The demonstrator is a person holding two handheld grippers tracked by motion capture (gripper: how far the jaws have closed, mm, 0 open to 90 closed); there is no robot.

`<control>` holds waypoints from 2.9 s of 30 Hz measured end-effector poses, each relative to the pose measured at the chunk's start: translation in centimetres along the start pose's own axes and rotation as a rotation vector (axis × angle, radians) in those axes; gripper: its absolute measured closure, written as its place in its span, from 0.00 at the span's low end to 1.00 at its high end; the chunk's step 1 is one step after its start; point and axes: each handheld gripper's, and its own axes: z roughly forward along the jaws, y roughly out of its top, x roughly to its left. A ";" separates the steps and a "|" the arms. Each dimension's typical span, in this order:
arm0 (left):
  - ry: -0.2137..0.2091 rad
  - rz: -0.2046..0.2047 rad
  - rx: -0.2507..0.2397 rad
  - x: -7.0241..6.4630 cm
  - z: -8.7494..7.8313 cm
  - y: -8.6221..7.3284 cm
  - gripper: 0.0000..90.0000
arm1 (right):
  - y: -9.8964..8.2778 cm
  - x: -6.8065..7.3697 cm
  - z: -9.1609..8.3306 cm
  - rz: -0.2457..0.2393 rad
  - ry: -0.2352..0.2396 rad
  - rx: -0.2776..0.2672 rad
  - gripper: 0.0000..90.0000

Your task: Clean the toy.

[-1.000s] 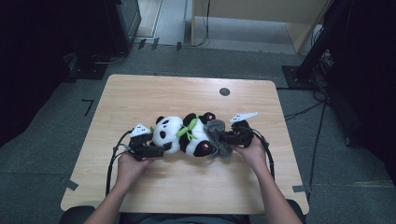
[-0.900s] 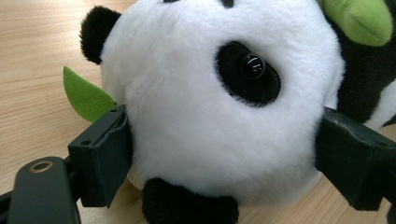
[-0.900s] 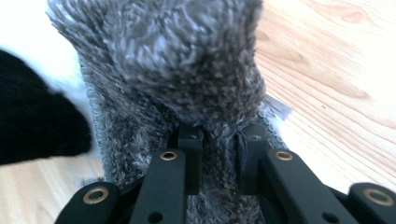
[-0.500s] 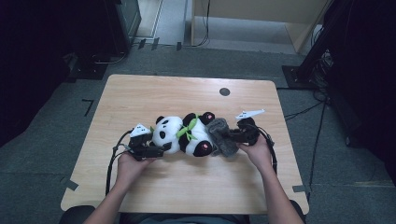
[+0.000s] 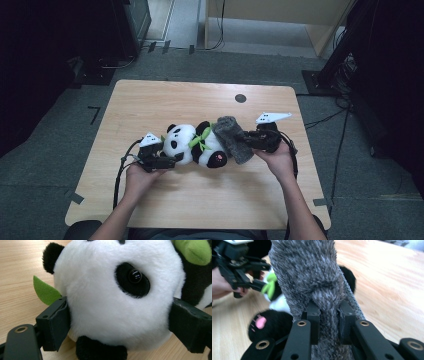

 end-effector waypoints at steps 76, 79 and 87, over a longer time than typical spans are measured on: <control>-0.004 0.015 0.016 -0.1 -0.1 0.9 0.15 | 1.9 2.3 0.0 0.003 -0.011 -0.007 0.86; -0.004 0.012 0.015 -0.1 -0.1 0.9 0.15 | 3.6 3.8 1.2 -0.023 0.000 0.005 0.85; -0.007 0.007 0.014 -0.1 -0.2 0.9 0.16 | 6.5 7.6 6.0 -0.091 0.009 0.074 0.85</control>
